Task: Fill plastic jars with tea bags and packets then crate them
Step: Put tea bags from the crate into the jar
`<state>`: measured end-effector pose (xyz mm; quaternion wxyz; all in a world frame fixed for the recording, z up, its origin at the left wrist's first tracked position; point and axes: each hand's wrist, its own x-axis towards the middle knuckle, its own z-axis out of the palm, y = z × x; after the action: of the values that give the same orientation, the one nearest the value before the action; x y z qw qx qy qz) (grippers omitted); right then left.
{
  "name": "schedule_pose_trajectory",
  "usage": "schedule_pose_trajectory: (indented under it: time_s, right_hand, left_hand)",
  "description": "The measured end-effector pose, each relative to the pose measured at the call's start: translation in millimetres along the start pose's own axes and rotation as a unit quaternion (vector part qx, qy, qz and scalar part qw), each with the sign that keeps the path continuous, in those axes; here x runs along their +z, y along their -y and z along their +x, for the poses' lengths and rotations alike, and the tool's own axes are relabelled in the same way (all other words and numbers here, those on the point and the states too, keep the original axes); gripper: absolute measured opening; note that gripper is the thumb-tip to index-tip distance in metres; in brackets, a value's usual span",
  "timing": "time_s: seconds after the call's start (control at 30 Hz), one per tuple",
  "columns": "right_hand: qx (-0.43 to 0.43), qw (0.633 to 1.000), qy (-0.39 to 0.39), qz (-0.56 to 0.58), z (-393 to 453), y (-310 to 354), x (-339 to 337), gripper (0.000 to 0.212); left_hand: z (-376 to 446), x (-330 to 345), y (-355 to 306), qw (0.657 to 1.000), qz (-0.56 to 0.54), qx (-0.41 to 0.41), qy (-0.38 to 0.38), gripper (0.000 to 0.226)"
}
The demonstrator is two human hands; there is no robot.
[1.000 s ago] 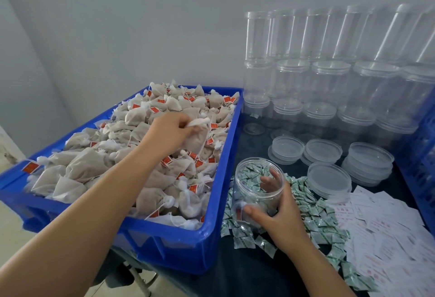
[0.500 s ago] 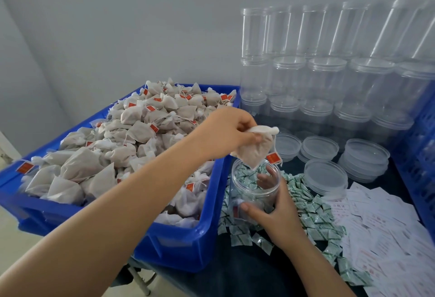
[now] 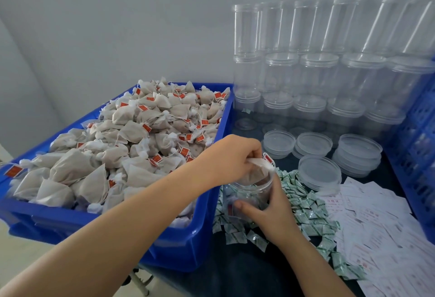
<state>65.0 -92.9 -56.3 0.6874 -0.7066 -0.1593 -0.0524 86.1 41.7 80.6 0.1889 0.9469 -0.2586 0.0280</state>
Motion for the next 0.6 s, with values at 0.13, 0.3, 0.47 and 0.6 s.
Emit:
schedule_pose_trajectory:
  time_s: [0.13,0.3,0.47,0.6]
  right_hand:
    - [0.006,1.0,-0.002,0.003,-0.3,0.4,0.1,0.066]
    - [0.01,1.0,-0.008,-0.002,-0.5,-0.2,0.7,0.077]
    - [0.015,1.0,0.0,0.008,0.2,-1.4,1.0,0.091]
    - [0.014,1.0,0.004,0.011,-0.1,0.1,1.7,0.089]
  left_hand:
    - [-0.2,3.8,-3.2,0.996,0.087,0.014,0.023,0.017]
    - [0.9,4.7,-5.4,0.989,0.139,0.026,0.032,0.02]
    - [1.0,4.9,-4.9,0.988,0.149,0.039,0.021,0.018]
    - [-0.6,4.6,-1.5,0.991,0.128,0.042,0.0,0.016]
